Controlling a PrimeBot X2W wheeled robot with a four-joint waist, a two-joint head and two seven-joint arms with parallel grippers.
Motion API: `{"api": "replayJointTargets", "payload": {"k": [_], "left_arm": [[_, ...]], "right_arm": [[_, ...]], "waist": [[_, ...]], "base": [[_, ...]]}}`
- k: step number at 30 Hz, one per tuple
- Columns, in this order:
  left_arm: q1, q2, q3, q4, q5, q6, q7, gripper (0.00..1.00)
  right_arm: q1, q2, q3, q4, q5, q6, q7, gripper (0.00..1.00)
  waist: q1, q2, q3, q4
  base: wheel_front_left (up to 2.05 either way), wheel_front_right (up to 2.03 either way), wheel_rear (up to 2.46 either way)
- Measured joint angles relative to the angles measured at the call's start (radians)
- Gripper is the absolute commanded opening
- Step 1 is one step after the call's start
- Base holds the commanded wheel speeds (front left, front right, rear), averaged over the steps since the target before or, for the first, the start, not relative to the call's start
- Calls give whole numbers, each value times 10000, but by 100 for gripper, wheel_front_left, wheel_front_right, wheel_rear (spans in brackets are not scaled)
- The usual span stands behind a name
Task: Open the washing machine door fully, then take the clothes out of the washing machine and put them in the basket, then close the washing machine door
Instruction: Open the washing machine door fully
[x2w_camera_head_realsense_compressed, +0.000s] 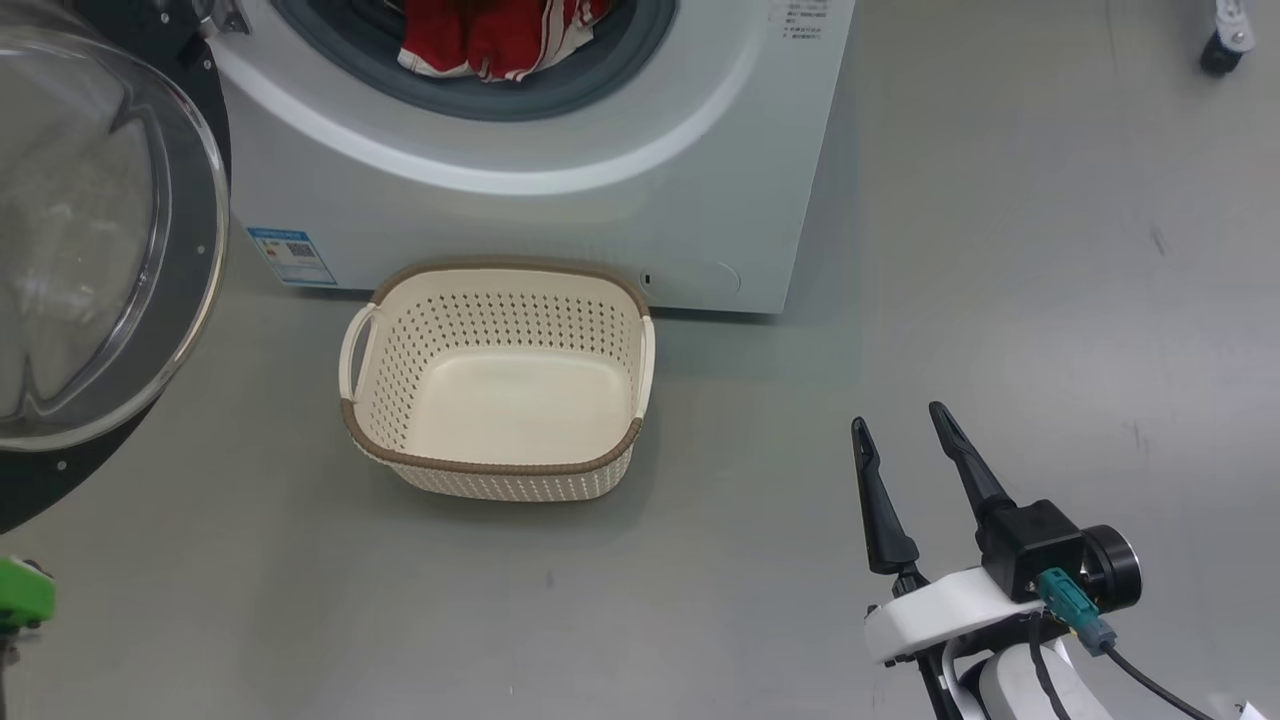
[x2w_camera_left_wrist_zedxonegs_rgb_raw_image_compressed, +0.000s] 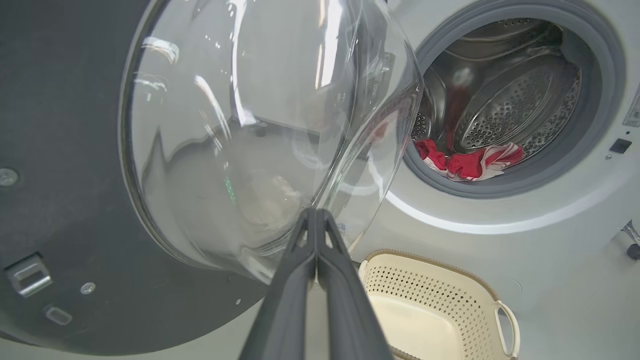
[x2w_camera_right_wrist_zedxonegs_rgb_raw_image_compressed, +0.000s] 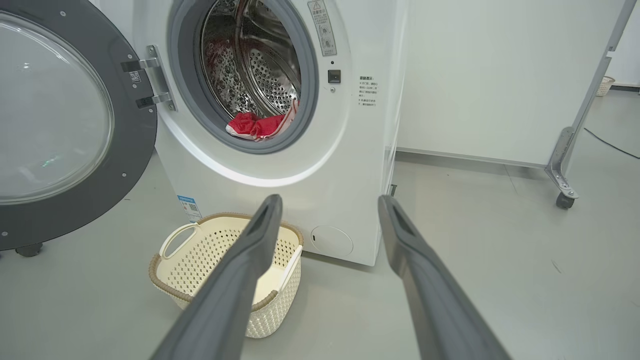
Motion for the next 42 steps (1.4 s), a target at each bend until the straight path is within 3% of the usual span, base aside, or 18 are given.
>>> {"api": "replayJointTargets", "payload": {"k": [18,33,34,35,36,42], "left_arm": [[1441,-750,-731,-1582,581,-2,-13,0],[2303,-1210,-1095,-2694,1141,-2,-31,0],[2354,-1227,-1097,-2731,1174,0,-31,14],[2388,-1239,-1099,-2748,1206,-2,-31,65],[2413,-1250,-1095,-2765,1248,0,-31,100],[2571,-1465,-978,-2917,1260,0,-31,100]], "right_arm": [[591,38,-25,-757,-48,0,0,100],[850,81,-635,-1101,-148,0,0,100],[884,79,-650,-1104,-148,0,0,100],[918,79,-658,-1114,-148,0,0,100],[954,81,-660,-1124,-148,0,0,100],[1032,84,-660,-1126,-148,0,0,100]], "waist": [[0,0,-946,-1160],[0,0,-1079,-1503],[0,0,-1085,-1516],[0,0,-1093,-1527],[0,0,-1102,-1535],[0,0,-1148,-1562]], "base": [[0,0,0],[0,0,0],[0,0,0],[0,0,0],[0,0,0],[0,0,0]]}}
